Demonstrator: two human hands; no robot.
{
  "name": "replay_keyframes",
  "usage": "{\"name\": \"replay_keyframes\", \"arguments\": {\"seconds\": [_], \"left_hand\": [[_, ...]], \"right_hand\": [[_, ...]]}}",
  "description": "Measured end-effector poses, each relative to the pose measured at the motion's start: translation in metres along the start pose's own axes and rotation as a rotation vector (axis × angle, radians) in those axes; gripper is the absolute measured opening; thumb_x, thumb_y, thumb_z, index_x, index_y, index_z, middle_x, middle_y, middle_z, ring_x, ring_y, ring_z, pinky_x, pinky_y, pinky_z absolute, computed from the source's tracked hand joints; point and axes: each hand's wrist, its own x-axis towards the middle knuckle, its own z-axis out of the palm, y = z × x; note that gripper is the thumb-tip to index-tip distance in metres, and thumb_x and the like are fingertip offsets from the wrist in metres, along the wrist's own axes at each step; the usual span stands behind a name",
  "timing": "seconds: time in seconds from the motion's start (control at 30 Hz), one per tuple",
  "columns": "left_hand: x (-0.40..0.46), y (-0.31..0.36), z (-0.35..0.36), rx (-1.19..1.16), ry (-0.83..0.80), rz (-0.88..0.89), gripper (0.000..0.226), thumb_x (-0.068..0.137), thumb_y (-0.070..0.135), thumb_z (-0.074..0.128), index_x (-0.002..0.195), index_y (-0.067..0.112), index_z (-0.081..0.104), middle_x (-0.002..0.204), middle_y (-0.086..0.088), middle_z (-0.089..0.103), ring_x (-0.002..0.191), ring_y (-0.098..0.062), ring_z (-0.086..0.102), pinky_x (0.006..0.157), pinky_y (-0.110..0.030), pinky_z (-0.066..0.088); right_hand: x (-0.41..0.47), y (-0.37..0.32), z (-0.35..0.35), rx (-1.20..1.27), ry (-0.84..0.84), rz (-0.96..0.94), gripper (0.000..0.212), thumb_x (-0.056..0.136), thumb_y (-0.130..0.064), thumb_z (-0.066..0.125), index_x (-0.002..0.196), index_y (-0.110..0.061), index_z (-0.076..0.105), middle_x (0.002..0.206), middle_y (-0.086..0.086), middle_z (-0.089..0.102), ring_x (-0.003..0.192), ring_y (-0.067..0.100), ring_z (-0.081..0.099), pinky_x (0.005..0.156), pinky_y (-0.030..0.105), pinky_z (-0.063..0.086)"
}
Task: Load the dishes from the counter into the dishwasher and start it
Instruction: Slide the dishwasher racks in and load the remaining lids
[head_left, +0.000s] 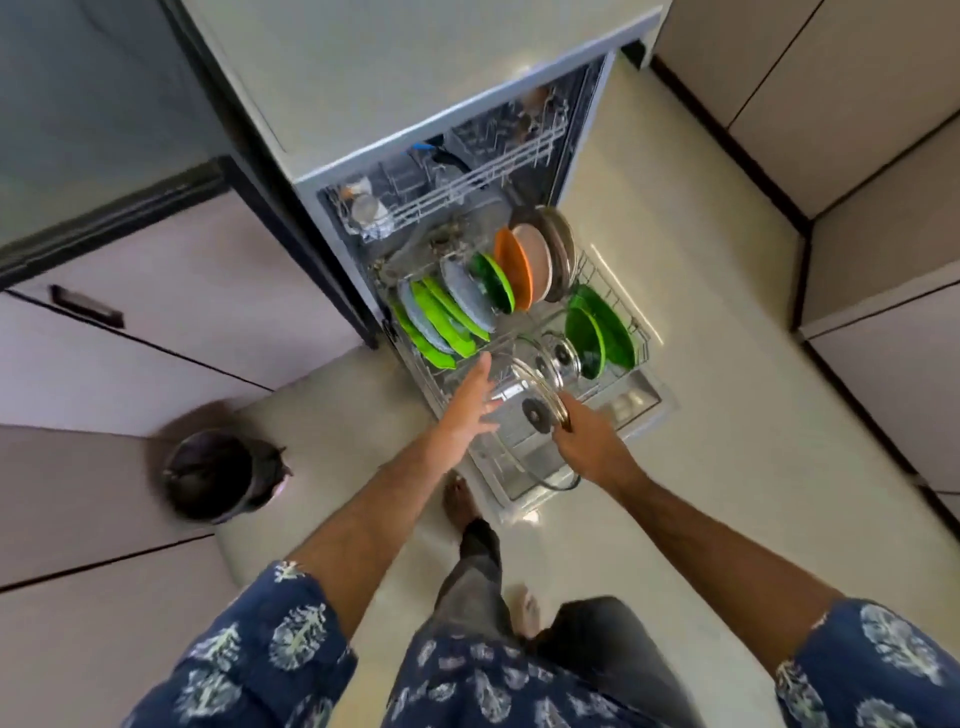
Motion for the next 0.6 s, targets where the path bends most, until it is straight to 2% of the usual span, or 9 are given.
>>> {"name": "replay_keyframes", "arguments": {"seconds": [0.07, 0.13, 0.17, 0.23, 0.33, 0.37, 0.47, 0.53, 0.6], "left_hand": [[0.046, 0.001, -0.007, -0.045, 0.005, -0.035, 0.074, 0.095, 0.067, 0.035, 0.157, 0.026, 0.026, 0.154, -0.009, 0.041, 0.133, -0.032, 0.051, 0.107, -0.054, 0.044], [0.086, -0.004, -0.013, -0.069, 0.013, -0.075, 0.067, 0.090, 0.066, 0.049, 0.145, 0.028, 0.044, 0.139, -0.005, 0.053, 0.123, -0.029, 0.058, 0.102, -0.053, 0.049], [0.101, -0.009, -0.016, -0.069, 0.023, -0.086, 0.051, 0.090, 0.059, 0.057, 0.130, 0.028, 0.054, 0.129, -0.003, 0.058, 0.115, -0.027, 0.062, 0.098, -0.051, 0.052], [0.138, -0.026, -0.021, -0.054, 0.090, -0.106, 0.020, 0.094, 0.035, 0.066, 0.106, 0.021, 0.060, 0.108, -0.003, 0.065, 0.103, -0.027, 0.065, 0.094, -0.049, 0.055], [0.179, -0.049, -0.028, -0.078, 0.154, -0.110, 0.006, 0.095, 0.010, 0.059, 0.093, 0.013, 0.055, 0.077, 0.000, 0.065, 0.088, -0.029, 0.064, 0.087, -0.048, 0.055], [0.191, -0.057, -0.030, -0.107, 0.165, -0.111, 0.007, 0.095, 0.005, 0.057, 0.092, 0.011, 0.054, 0.077, -0.002, 0.066, 0.092, -0.032, 0.065, 0.085, -0.048, 0.055], [0.219, -0.076, -0.038, -0.204, 0.156, -0.079, 0.015, 0.094, -0.002, 0.050, 0.107, 0.001, 0.058, 0.110, -0.018, 0.067, 0.117, -0.042, 0.060, 0.085, -0.047, 0.057], [0.236, -0.086, -0.040, -0.235, 0.091, -0.033, 0.032, 0.092, -0.005, 0.047, 0.123, -0.010, 0.054, 0.128, -0.026, 0.062, 0.123, -0.040, 0.059, 0.096, -0.052, 0.053], [0.248, -0.090, -0.040, -0.268, 0.083, -0.028, 0.045, 0.090, -0.008, 0.043, 0.134, -0.014, 0.046, 0.136, -0.030, 0.056, 0.126, -0.040, 0.058, 0.109, -0.054, 0.042]], "right_hand": [[0.031, 0.007, 0.016, -0.063, 0.019, 0.019, 0.057, 0.090, -0.012, 0.048, 0.143, -0.034, 0.043, 0.101, 0.017, 0.066, 0.089, 0.036, 0.064, 0.080, 0.039, 0.053], [0.056, 0.016, 0.038, -0.098, 0.051, 0.009, 0.065, 0.090, -0.008, 0.049, 0.148, -0.035, 0.037, 0.101, 0.017, 0.067, 0.089, 0.035, 0.065, 0.078, 0.039, 0.053], [0.065, 0.020, 0.049, -0.109, 0.062, -0.001, 0.066, 0.091, -0.009, 0.050, 0.149, -0.036, 0.035, 0.102, 0.015, 0.068, 0.091, 0.035, 0.065, 0.076, 0.039, 0.053], [0.087, 0.030, 0.071, -0.166, 0.073, 0.016, 0.069, 0.092, -0.014, 0.055, 0.151, -0.040, 0.029, 0.110, 0.010, 0.067, 0.095, 0.034, 0.066, 0.072, 0.035, 0.046], [0.117, 0.049, 0.095, -0.240, 0.028, -0.006, 0.074, 0.093, -0.017, 0.055, 0.155, -0.036, 0.022, 0.130, 0.008, 0.059, 0.106, 0.034, 0.064, 0.079, 0.040, 0.050], [0.127, 0.056, 0.101, -0.248, 0.011, -0.035, 0.075, 0.092, -0.016, 0.056, 0.156, -0.033, 0.021, 0.136, 0.009, 0.056, 0.109, 0.035, 0.063, 0.084, 0.042, 0.052], [0.153, 0.077, 0.109, -0.295, 0.012, -0.106, 0.080, 0.091, -0.014, 0.061, 0.157, -0.029, 0.019, 0.148, 0.009, 0.044, 0.120, 0.034, 0.058, 0.091, 0.044, 0.054], [0.169, 0.090, 0.111, -0.327, 0.021, -0.135, 0.081, 0.091, -0.015, 0.063, 0.158, -0.029, 0.019, 0.154, 0.011, 0.037, 0.129, 0.033, 0.051, 0.097, 0.044, 0.052], [0.182, 0.100, 0.109, -0.328, 0.023, -0.157, 0.080, 0.091, -0.015, 0.061, 0.158, -0.029, 0.019, 0.157, 0.012, 0.034, 0.134, 0.032, 0.046, 0.101, 0.044, 0.049]]}}
